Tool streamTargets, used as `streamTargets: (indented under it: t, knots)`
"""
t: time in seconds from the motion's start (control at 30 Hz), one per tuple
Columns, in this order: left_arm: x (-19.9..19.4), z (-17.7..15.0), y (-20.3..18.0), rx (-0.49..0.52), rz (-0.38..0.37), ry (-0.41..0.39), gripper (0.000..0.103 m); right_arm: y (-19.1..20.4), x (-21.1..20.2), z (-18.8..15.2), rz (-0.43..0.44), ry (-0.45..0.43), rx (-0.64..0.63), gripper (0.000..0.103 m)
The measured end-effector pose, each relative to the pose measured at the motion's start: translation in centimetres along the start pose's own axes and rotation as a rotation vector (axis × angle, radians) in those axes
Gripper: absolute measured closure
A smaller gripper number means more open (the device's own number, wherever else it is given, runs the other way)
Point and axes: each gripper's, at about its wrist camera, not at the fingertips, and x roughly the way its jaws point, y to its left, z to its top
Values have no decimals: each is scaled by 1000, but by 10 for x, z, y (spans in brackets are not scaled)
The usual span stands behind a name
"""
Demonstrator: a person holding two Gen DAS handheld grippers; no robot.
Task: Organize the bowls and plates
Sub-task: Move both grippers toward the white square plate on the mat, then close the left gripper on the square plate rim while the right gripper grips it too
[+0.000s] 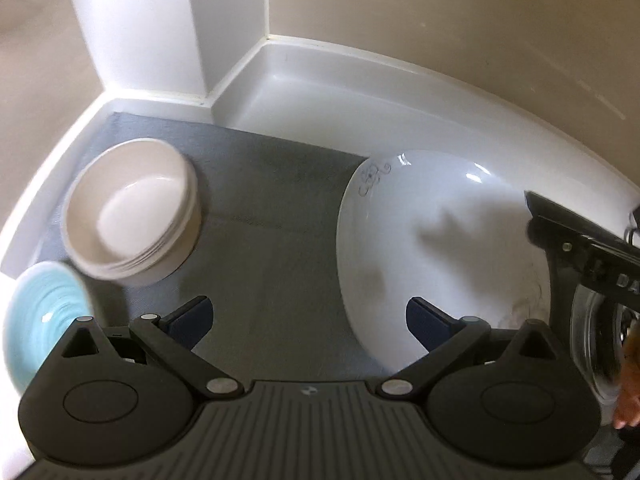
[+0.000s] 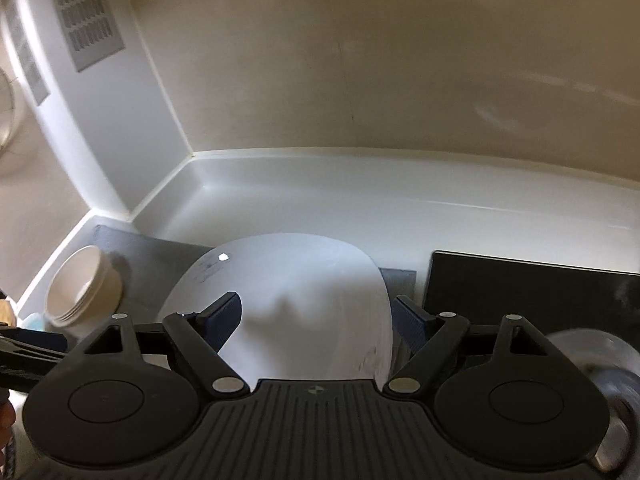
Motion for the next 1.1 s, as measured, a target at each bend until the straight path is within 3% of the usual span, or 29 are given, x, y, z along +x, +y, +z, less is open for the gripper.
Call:
streamTargets:
  t: [0.23,0.47,0.8,1.1]
  knots:
    - [41,17,-2,-48,-22,41,0,-20,41,12,74,20,67,19]
    - [70,25,-8,-52,-14,86,0,-24,71,9,63,99,76,19]
    - [80,30,-19,-22,-1,52,0,-28,68,-5,140,138,80,19]
    - [83,30,-23,-3,-14,42,0,-26,69,-5,142,153,73,19]
